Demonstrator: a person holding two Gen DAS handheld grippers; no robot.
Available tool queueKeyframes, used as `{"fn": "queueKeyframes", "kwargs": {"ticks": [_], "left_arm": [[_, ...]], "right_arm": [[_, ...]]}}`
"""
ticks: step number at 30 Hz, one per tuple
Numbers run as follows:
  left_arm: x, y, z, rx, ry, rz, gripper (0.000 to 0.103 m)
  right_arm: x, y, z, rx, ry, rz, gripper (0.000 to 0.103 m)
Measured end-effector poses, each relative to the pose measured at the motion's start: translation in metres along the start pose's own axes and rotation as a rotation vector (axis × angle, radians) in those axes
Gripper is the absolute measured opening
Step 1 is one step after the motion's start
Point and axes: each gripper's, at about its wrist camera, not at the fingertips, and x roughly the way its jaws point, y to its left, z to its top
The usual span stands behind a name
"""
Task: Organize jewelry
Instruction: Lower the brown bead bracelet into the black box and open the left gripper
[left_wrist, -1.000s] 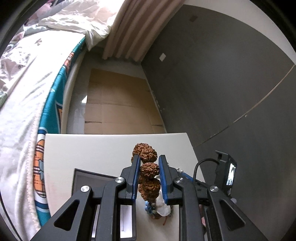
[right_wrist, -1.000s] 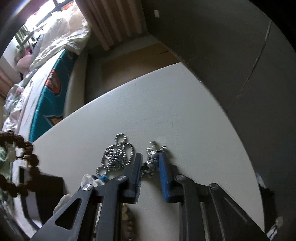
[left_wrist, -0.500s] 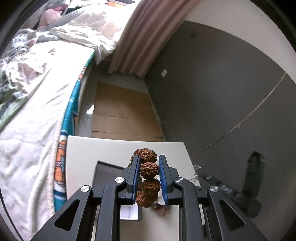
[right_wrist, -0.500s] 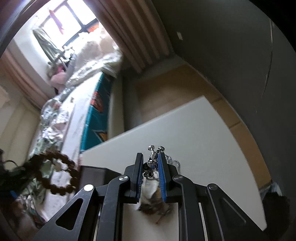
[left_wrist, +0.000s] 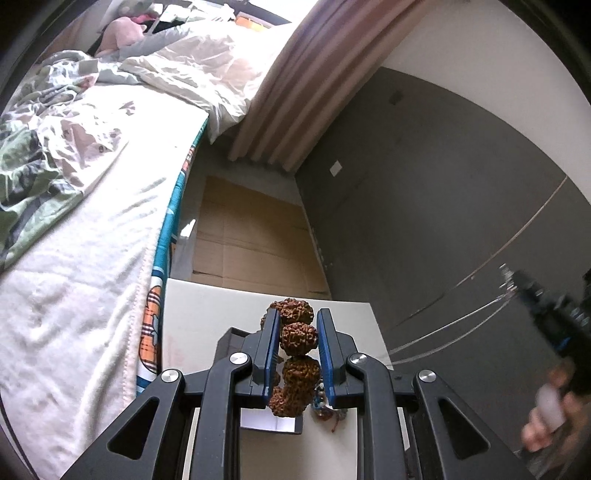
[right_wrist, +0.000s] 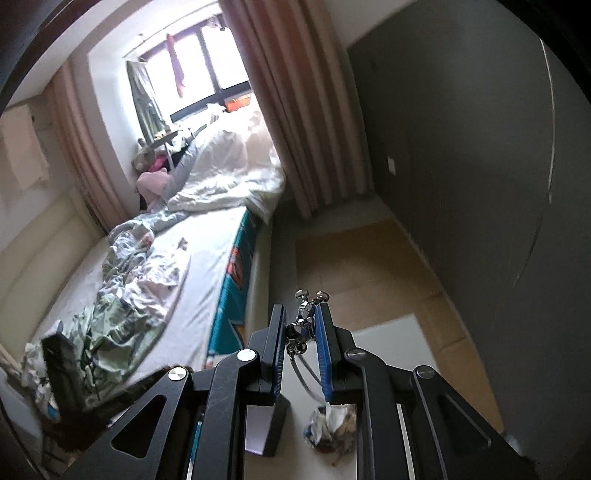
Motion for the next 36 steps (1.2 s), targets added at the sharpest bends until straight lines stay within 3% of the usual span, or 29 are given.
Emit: {"fn": "queueKeyframes", "kwargs": {"ticks": [12,20,28,36], "left_arm": [[-0.014,0.014,0.003,-0.032,-0.017,-0.01,0.021],[-0.016,0.014,0.003,-0.037,-0.015,-0.014,0.021],[-0.011,0.018,0.005,-0.046,-0.003,-0.008,0.021],[-0.003,0.028,0.003,-0.054,0.02,0.031,0.021]], "right_arm": [[-0.054,0.067,0.043,-0.109,-0.117,0.022,0.017],[-0.048,0.094,0.046,-0.141,-0.117,0.059,0.017],[0.003,0.094,0.013,-0.14,-0.017,0.099,0.017],[0.082,0.073,-0.054,-0.094,0.167,0.165,0.017]]}}
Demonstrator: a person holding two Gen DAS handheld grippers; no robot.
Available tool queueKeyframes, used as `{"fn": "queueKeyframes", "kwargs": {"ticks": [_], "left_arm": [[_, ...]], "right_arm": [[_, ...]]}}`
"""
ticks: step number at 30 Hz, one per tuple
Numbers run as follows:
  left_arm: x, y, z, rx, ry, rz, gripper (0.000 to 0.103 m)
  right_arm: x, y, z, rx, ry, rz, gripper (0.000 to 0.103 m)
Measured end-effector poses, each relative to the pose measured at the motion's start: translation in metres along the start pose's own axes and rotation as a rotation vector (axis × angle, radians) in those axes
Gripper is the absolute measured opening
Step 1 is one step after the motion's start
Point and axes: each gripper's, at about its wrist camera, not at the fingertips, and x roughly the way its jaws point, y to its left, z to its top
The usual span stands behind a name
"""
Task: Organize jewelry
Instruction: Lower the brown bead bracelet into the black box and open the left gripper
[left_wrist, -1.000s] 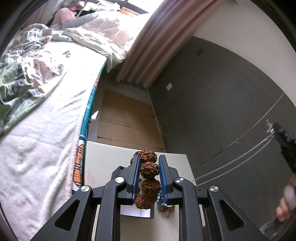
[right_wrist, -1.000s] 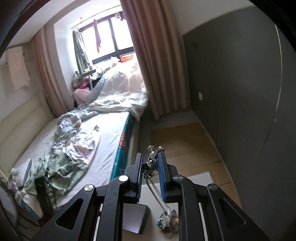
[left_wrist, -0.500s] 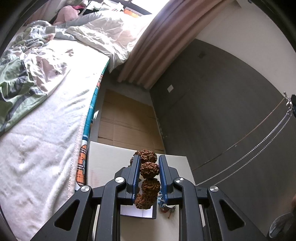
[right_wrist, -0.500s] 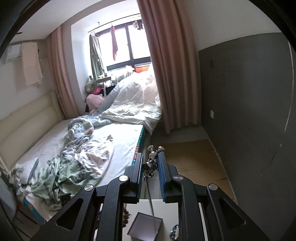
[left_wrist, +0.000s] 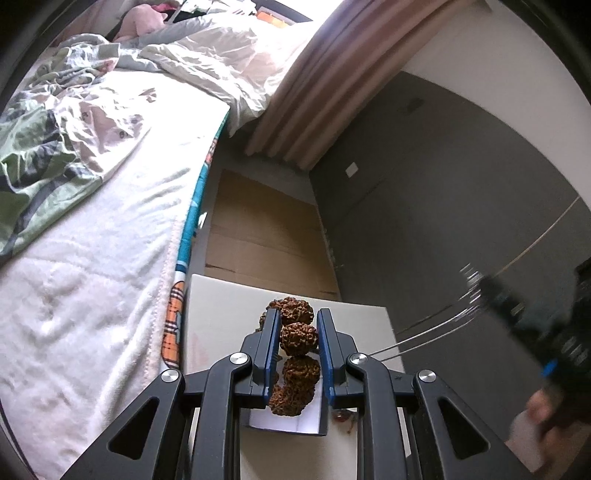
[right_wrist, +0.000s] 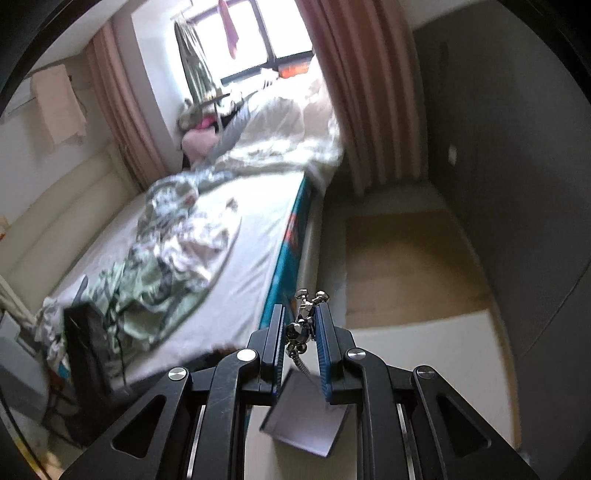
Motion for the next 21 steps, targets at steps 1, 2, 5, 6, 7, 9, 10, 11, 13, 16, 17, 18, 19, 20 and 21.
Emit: {"fn": "queueKeyframes", "kwargs": {"ticks": [1,2,5,6,7,9,10,11,13,16,17,18,19,20,21], "left_arm": [[0.001,0.0,-0.001,0.0,0.004,0.003,0.021],[0.003,0.0,-0.001,0.003,0.008,0.007,0.021],[0.008,-0.002,-0.004,0.016,0.022,0.016,0.021],[0.011,-0.003,-0.006,0.021,0.03,0.018,0.021],[0.014,-0.005,-0.007,0.027,0.04,0.018,0.021],[0.023,-0.01,-0.011,0.041,0.068,0.016,0.021],[0.027,-0.014,-0.014,0.053,0.084,0.016,0.021],[0.033,-0.018,-0.017,0.067,0.099,0.014,0.021],[0.041,-0.026,-0.021,0.088,0.118,0.015,0.021],[0.057,-0.037,-0.029,0.106,0.151,0.012,0.021],[0.061,-0.04,-0.031,0.11,0.158,0.013,0.021],[0.066,-0.043,-0.033,0.113,0.168,0.01,0.021],[0.07,-0.044,-0.034,0.111,0.177,0.001,0.021],[0.073,-0.045,-0.036,0.108,0.184,-0.005,0.021],[0.078,-0.047,-0.037,0.108,0.192,-0.007,0.021]], "right_arm": [[0.011,-0.004,-0.008,0.009,0.02,0.009,0.017],[0.021,-0.009,-0.016,0.019,0.041,0.023,0.017],[0.044,-0.021,-0.033,0.029,0.1,0.028,0.018],[0.048,-0.026,-0.037,0.03,0.11,0.013,0.018],[0.054,-0.033,-0.043,0.035,0.127,-0.005,0.018],[0.057,-0.049,-0.051,0.064,0.162,-0.015,0.018],[0.056,-0.057,-0.053,0.08,0.17,-0.024,0.018],[0.053,-0.066,-0.054,0.101,0.174,-0.032,0.02],[0.043,-0.081,-0.053,0.135,0.154,-0.033,0.036],[0.026,-0.101,-0.054,0.185,0.114,-0.05,0.05],[0.02,-0.109,-0.055,0.201,0.103,-0.053,0.05],[0.017,-0.113,-0.056,0.211,0.1,-0.056,0.051],[0.013,-0.12,-0.06,0.23,0.098,-0.059,0.055],[0.009,-0.127,-0.064,0.25,0.098,-0.06,0.058],[0.006,-0.134,-0.068,0.271,0.099,-0.059,0.065]]}}
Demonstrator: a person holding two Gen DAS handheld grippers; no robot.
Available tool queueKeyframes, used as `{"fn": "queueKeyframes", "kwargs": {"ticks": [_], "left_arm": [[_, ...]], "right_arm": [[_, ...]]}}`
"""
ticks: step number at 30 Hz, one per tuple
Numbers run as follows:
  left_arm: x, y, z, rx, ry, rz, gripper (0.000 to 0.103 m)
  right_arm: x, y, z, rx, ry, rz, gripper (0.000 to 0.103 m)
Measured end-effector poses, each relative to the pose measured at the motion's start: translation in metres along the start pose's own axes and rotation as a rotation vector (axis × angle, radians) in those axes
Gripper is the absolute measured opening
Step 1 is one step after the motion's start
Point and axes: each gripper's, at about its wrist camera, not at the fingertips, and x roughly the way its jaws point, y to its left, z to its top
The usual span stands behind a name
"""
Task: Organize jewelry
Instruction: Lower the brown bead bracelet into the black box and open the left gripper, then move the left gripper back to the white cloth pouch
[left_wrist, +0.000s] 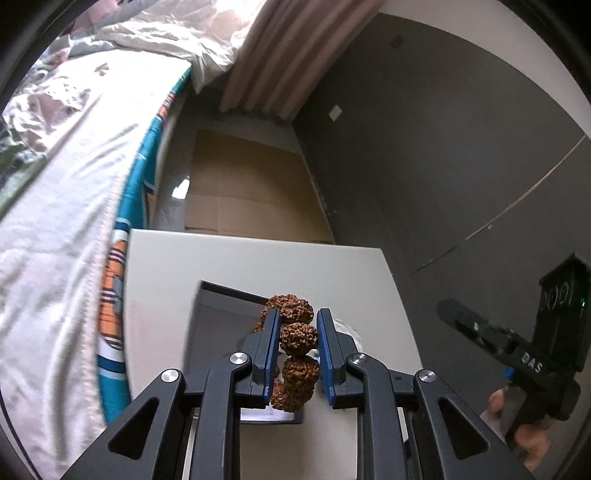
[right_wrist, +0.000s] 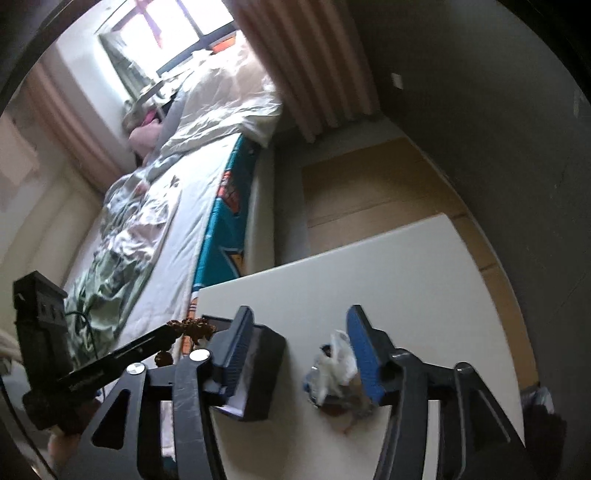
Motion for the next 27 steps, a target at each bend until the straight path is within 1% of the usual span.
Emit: {"fn": "queueKeyframes", "kwargs": {"ticks": [1,4,5,7,9,11,13,15,17,20,24,27], "left_arm": [[0.004,0.0,0.001,0.003,0.006,0.015,0.021],[0.022,0.0,0.0,0.041,0.042,0.198,0.022],[0.026,0.001,-0.001,0.041,0.053,0.203,0.022],[0.033,0.006,0.0,0.016,0.081,0.188,0.022],[0.034,0.002,-0.001,0.026,0.081,0.197,0.022],[0.034,-0.005,-0.002,0.041,0.078,0.197,0.031],[0.037,-0.012,-0.003,0.055,0.072,0.175,0.054],[0.041,-0.023,-0.005,0.077,0.063,0.164,0.061],[0.042,-0.03,-0.008,0.096,0.065,0.149,0.061],[0.052,-0.045,-0.012,0.117,0.077,0.105,0.061],[0.065,-0.066,-0.021,0.175,0.105,0.087,0.061],[0.076,-0.08,-0.027,0.207,0.131,0.077,0.061]], "right_arm": [[-0.002,-0.006,-0.003,0.013,0.001,0.004,0.068],[-0.005,-0.028,-0.014,0.06,0.02,0.019,0.077],[-0.007,-0.033,-0.016,0.074,0.023,0.019,0.079],[-0.011,-0.05,-0.022,0.118,0.021,0.024,0.082],[-0.013,-0.058,-0.025,0.136,0.021,0.026,0.086],[-0.013,-0.066,-0.027,0.141,0.026,0.019,0.088],[-0.009,-0.07,-0.028,0.145,0.041,0.02,0.089],[-0.006,-0.073,-0.029,0.149,0.054,0.03,0.089],[-0.002,-0.074,-0.03,0.149,0.065,0.033,0.089],[0.001,-0.081,-0.03,0.163,0.078,0.012,0.089],[0.005,-0.095,-0.031,0.199,0.095,-0.002,0.089],[0.002,-0.104,-0.03,0.224,0.083,-0.002,0.089]]}}
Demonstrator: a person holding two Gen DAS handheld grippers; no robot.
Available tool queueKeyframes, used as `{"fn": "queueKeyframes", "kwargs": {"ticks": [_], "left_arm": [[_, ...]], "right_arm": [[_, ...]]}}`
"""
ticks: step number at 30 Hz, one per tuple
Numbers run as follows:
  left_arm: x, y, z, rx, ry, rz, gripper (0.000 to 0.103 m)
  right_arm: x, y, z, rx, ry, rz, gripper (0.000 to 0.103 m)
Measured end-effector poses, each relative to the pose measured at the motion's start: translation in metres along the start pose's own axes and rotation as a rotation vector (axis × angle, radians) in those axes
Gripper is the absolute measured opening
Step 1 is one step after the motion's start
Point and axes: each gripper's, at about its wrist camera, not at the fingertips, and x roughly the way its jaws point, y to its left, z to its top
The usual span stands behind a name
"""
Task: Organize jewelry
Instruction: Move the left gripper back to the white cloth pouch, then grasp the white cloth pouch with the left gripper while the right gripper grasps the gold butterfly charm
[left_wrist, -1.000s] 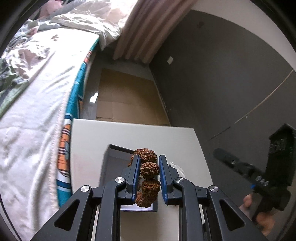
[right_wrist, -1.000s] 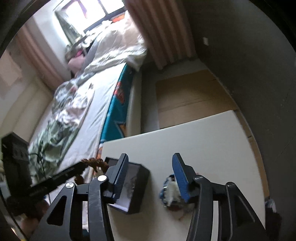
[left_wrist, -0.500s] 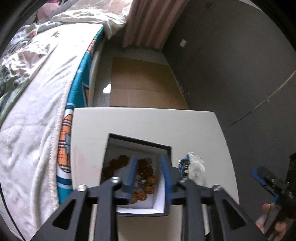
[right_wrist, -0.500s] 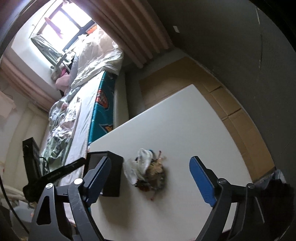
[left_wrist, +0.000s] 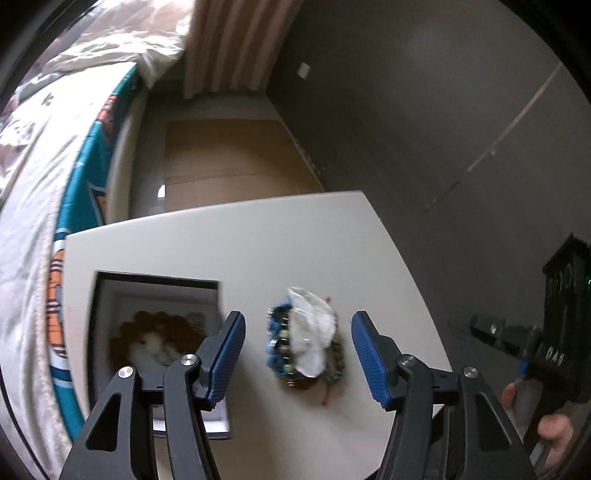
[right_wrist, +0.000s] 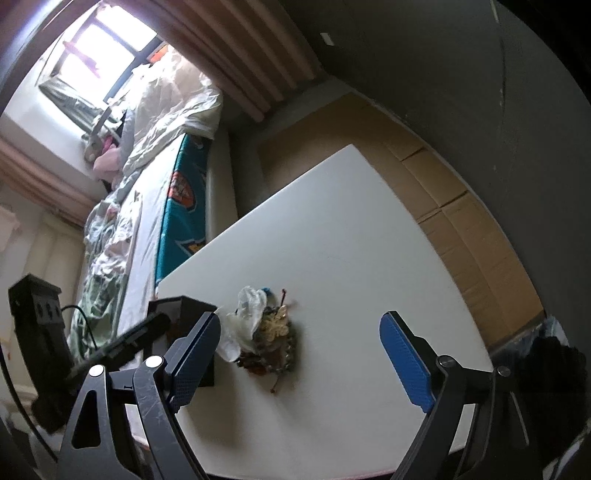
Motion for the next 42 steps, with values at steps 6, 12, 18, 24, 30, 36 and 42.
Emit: {"fn": "queueKeyframes", "kwargs": {"ticks": [6,12,18,24,30,36,42], "left_arm": [[0.021,-0.021,-0.004,0.062,0.044,0.038,0.051],[0.047,-0.033,-0.013,0.124,0.094,0.136,0.033],[0.041,-0.023,-0.011,0.094,0.066,0.12,0.001],[0.008,-0.013,-0.003,0.049,-0.022,0.05,0.001],[-0.016,0.001,0.005,0.01,-0.082,0.017,0.001],[-0.03,0.017,0.009,-0.019,-0.112,0.013,0.001],[-0.04,0.031,0.011,-0.041,-0.132,0.013,0.001]], "right_arm": [[0.0,-0.012,0.002,0.025,-0.001,-0.001,0.089],[0.005,-0.014,0.003,0.036,0.01,0.005,0.089],[0.022,-0.006,0.0,0.023,0.051,0.008,0.089],[0.038,0.012,-0.006,-0.026,0.081,0.004,0.088],[0.059,0.026,-0.011,-0.074,0.12,-0.031,0.07],[0.083,0.032,-0.013,-0.105,0.168,-0.072,0.056],[0.103,0.036,-0.015,-0.118,0.199,-0.102,0.052]]}}
